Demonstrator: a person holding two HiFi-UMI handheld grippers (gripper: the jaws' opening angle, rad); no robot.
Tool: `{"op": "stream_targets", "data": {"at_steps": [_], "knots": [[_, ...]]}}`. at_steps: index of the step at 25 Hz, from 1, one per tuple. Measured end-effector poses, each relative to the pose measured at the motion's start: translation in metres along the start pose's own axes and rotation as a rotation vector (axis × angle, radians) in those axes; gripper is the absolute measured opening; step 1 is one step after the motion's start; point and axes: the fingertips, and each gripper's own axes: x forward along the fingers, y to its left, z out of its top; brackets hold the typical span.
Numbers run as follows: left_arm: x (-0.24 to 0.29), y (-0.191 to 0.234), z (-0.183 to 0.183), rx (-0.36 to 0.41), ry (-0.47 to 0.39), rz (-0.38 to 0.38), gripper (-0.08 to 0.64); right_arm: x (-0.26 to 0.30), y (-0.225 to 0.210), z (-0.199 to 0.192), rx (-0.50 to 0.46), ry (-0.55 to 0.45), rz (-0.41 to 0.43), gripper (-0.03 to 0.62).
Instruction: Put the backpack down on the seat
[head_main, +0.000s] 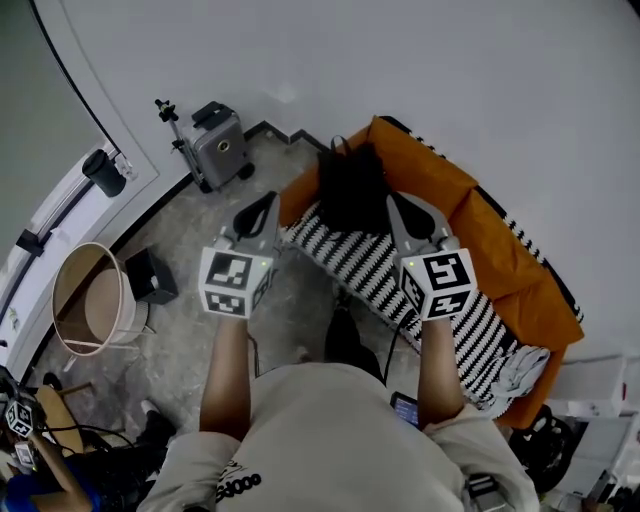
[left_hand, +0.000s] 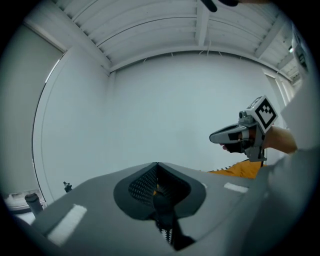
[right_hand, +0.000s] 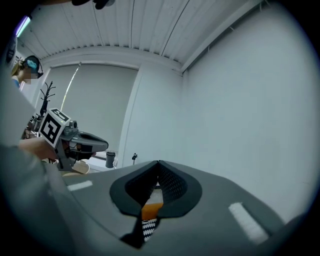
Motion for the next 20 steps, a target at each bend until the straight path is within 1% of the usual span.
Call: {"op": "stream_targets", "data": {"at_steps": [5,10,14,20], "knots": [[-0.01,-0.011,0.013,0.017,-0.031,-0.015,0.011,-0.009,0.003,0.007,-0.018,-0.023,-0.023,0.003],[-0.017,-0.028,0.026,0.041,-0.049,-0.026,0.011,-0.02,0.009,0.016,-0.024,-0.038,-0.005,0.003],[-0.02,-0.031,0.028,0.039,-0.058,-0.047,0.011,-0.015,0.023,0.016,-0.043,-0.028,0.021,0.003],[-0.027,-0.039,0.031,0.05,-0.065,-0.046,0.011,-0.023,0.029,0.013,-0.057,-0.019,0.039,0.003]]}}
